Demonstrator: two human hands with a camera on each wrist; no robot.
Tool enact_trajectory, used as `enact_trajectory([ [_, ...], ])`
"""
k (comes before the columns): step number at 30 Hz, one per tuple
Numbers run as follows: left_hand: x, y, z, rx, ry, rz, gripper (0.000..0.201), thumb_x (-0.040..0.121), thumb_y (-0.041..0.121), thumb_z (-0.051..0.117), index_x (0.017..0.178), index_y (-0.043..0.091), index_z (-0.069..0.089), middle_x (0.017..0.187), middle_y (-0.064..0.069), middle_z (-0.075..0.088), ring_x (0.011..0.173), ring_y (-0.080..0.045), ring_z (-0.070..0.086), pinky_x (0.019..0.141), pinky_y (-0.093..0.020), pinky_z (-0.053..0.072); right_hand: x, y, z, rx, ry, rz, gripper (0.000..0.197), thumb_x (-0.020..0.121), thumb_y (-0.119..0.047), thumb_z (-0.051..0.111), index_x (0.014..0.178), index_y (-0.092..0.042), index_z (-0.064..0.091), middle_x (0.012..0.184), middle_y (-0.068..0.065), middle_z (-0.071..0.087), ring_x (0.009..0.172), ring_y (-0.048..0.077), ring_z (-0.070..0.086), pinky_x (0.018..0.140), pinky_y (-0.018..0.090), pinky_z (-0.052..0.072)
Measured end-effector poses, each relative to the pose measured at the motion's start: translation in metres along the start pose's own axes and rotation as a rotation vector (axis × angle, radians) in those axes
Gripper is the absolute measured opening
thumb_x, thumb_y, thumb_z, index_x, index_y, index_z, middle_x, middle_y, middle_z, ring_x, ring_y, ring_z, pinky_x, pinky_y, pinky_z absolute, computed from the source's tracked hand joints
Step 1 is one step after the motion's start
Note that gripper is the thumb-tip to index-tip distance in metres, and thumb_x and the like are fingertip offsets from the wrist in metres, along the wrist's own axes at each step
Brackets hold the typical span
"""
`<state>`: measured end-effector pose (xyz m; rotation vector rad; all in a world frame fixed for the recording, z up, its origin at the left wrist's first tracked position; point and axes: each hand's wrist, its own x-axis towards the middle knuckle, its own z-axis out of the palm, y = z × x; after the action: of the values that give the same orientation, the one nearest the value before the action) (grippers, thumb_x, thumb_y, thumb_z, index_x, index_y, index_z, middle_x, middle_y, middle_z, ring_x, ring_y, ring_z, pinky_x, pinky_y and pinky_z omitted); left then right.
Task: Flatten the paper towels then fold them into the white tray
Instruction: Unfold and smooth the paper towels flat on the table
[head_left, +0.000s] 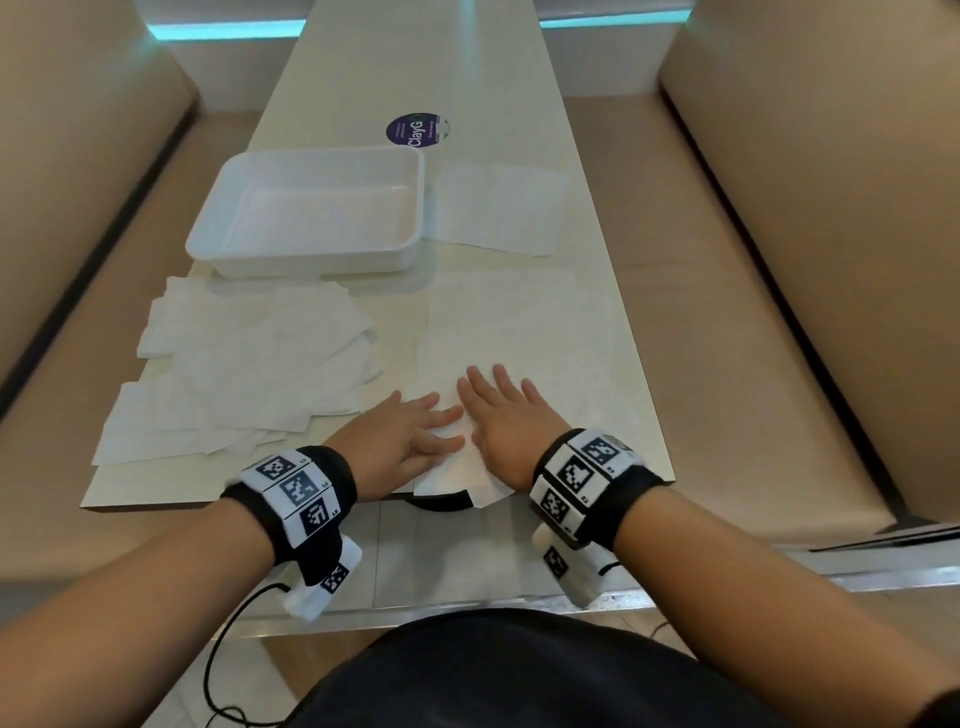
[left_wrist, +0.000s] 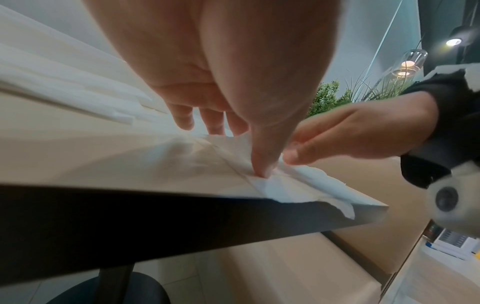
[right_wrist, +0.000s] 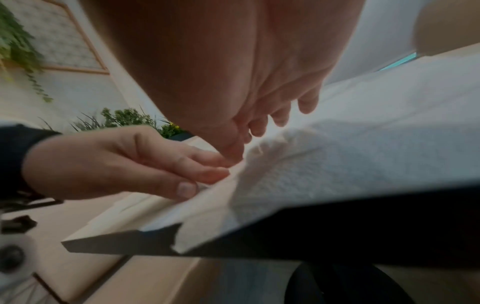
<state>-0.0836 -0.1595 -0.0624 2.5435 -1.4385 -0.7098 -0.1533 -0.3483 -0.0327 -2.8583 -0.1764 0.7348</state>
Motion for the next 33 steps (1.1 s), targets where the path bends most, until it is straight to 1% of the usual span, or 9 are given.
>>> enact_trajectory([
  [2,0.000,0.003,0.001,-0.036,0.025,-0.005,0.070,0.084,0.064,0.013,0.138,0.036,0.047,0.148,0.023,0.011,0.138,-0.001,-0.001,0.118,-0.036,0.002,-0.002,0.009,0.008,0.020,-0.023,0.029,0.064,0.102,-0.019,0.029,0.151,-0.017,-0.011,0.159,0.000,-0.019,0.146,0.023,-0.017,0.119,0.043,-0.003],
  [5,-0.002,0.005,0.004,-0.094,0.059,-0.033,0.037,0.101,0.038,0.039,0.137,0.037,0.049,0.146,0.025,0.013,0.139,0.001,0.000,0.118,-0.029,0.009,-0.013,0.031,0.012,0.040,-0.008,0.065,0.062,0.103,-0.023,0.026,0.151,-0.018,-0.011,0.158,-0.002,-0.020,0.146,0.021,-0.016,0.119,0.041,-0.001],
  [7,-0.003,0.006,0.006,-0.139,0.079,-0.031,0.035,0.102,0.029,0.043,0.135,0.037,0.051,0.146,0.025,0.015,0.140,0.001,0.000,0.119,-0.031,0.010,-0.021,0.046,0.011,0.078,-0.009,0.100,0.061,0.103,-0.023,0.026,0.151,-0.016,-0.011,0.158,-0.002,-0.020,0.146,0.021,-0.016,0.120,0.038,0.000],
  [12,-0.003,0.012,0.005,-0.177,0.082,-0.052,0.035,0.102,0.027,0.044,0.135,0.034,0.052,0.146,0.025,0.015,0.140,0.001,0.000,0.120,-0.034,0.010,-0.032,0.074,0.011,0.113,-0.020,0.156,0.061,0.104,-0.022,0.025,0.150,-0.010,-0.012,0.158,0.005,-0.020,0.146,0.026,-0.015,0.120,0.035,0.002],
  [17,-0.003,0.019,0.003,-0.213,0.076,-0.084,0.034,0.101,0.027,0.046,0.134,0.031,0.054,0.146,0.023,0.018,0.140,0.001,0.003,0.119,-0.040,0.013,-0.035,0.083,0.011,0.074,-0.032,0.203,0.064,0.103,-0.025,0.027,0.150,-0.008,-0.012,0.158,0.008,-0.020,0.146,0.029,-0.016,0.119,0.038,0.000],
  [23,-0.003,0.024,-0.001,-0.302,0.122,-0.126,0.031,0.099,0.030,0.049,0.129,0.030,0.059,0.151,0.014,0.033,0.138,0.004,0.011,0.120,-0.041,0.011,-0.043,0.072,0.003,0.070,0.001,0.248,0.070,0.101,-0.033,0.032,0.151,-0.007,-0.010,0.158,0.011,-0.019,0.145,0.029,-0.018,0.119,0.042,-0.003],
  [26,-0.004,0.026,-0.004,-0.321,0.136,-0.129,0.030,0.099,0.030,0.050,0.126,0.032,0.061,0.151,0.013,0.035,0.143,-0.002,0.015,0.120,-0.041,0.011,-0.043,0.054,-0.001,0.111,0.086,0.101,0.062,0.103,-0.034,0.026,0.152,-0.015,-0.007,0.159,0.005,-0.016,0.146,0.026,-0.016,0.118,0.040,-0.002],
  [28,-0.004,0.027,-0.006,-0.299,0.107,-0.123,0.030,0.099,0.029,0.050,0.127,0.032,0.061,0.152,0.012,0.034,0.146,-0.008,0.015,0.120,-0.041,0.011,-0.038,0.040,0.001,0.105,0.064,0.031,0.057,0.104,-0.033,0.023,0.153,-0.024,-0.004,0.159,0.002,-0.015,0.146,0.026,-0.015,0.118,0.041,-0.002],
  [33,-0.003,0.025,-0.008,-0.267,0.081,-0.113,0.031,0.100,0.030,0.047,0.129,0.033,0.058,0.153,0.013,0.032,0.146,-0.008,0.014,0.120,-0.035,0.007,-0.023,0.034,0.009,0.053,0.033,0.076,0.057,0.103,-0.027,0.025,0.152,-0.028,-0.004,0.160,0.001,-0.014,0.147,0.028,-0.012,0.119,0.044,0.001],
])
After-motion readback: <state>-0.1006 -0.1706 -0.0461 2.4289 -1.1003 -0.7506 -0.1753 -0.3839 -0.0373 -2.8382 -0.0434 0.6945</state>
